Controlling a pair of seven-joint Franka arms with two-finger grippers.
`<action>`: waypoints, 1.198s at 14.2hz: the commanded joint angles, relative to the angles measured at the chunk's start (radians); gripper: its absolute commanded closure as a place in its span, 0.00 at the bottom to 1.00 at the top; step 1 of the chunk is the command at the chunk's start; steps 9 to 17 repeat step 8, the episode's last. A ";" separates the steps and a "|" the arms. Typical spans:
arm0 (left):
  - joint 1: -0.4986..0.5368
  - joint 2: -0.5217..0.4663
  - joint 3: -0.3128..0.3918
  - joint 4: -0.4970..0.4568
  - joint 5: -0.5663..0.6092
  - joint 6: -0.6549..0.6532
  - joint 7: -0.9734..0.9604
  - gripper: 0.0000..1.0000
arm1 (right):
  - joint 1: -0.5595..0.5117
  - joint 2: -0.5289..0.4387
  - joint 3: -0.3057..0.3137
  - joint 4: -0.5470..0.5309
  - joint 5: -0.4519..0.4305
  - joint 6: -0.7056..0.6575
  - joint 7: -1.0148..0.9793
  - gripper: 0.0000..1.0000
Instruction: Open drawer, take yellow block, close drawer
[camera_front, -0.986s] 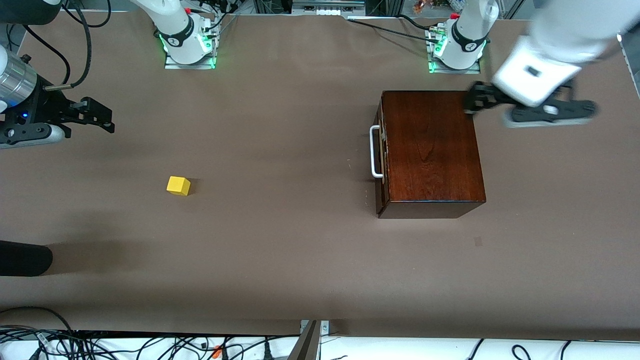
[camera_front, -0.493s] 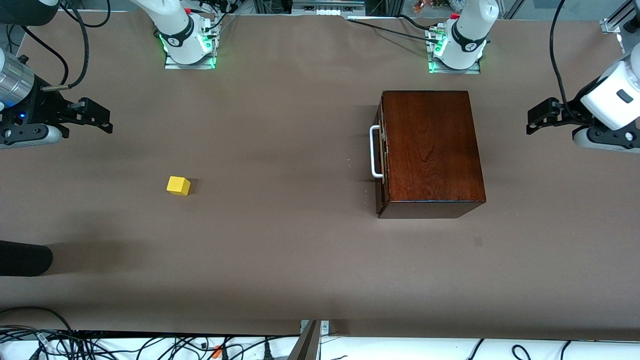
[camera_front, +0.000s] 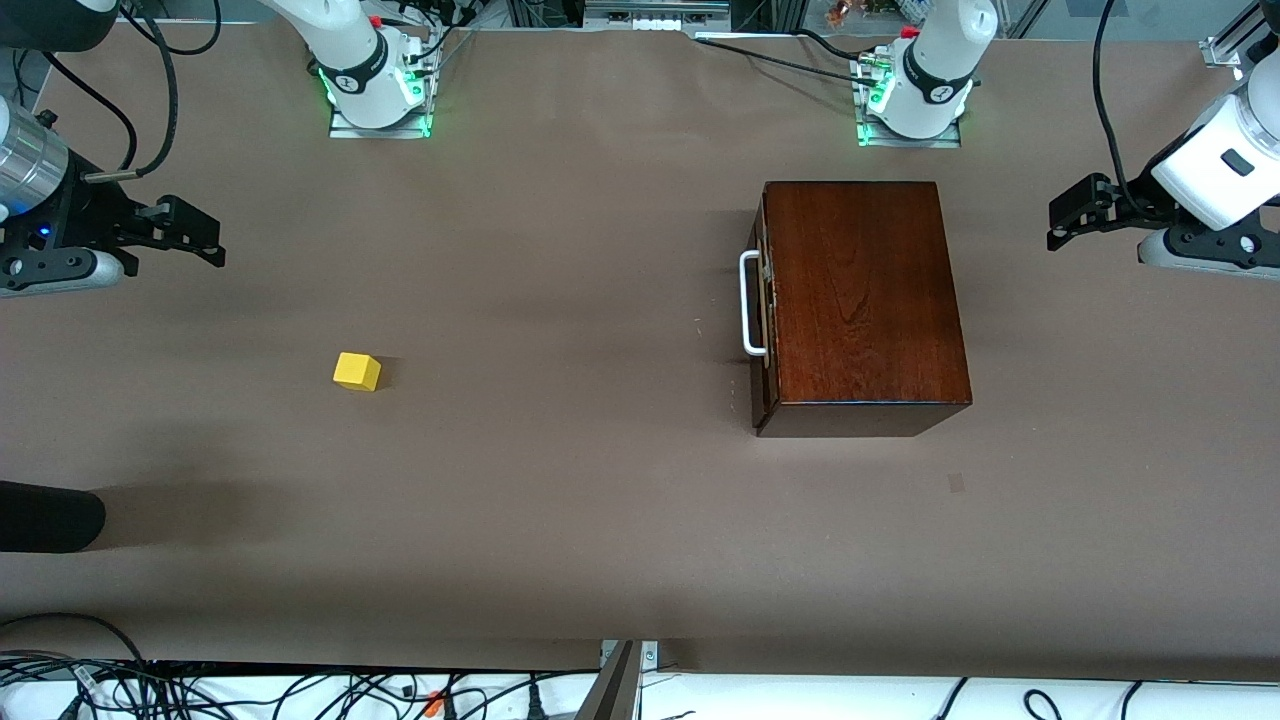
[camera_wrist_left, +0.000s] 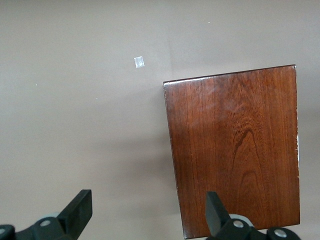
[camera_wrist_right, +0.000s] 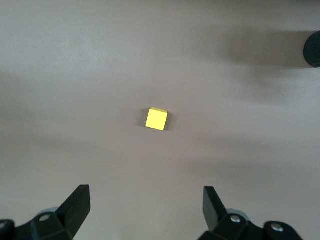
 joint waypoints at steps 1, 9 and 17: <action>0.003 -0.023 0.002 -0.026 -0.011 0.003 0.014 0.00 | -0.011 0.009 0.005 0.021 0.007 -0.006 -0.003 0.00; 0.009 -0.020 0.004 -0.020 -0.008 0.003 0.014 0.00 | -0.011 0.009 0.005 0.021 0.007 -0.006 -0.004 0.00; 0.009 -0.020 0.004 -0.020 -0.008 0.003 0.014 0.00 | -0.011 0.009 0.005 0.021 0.007 -0.006 -0.004 0.00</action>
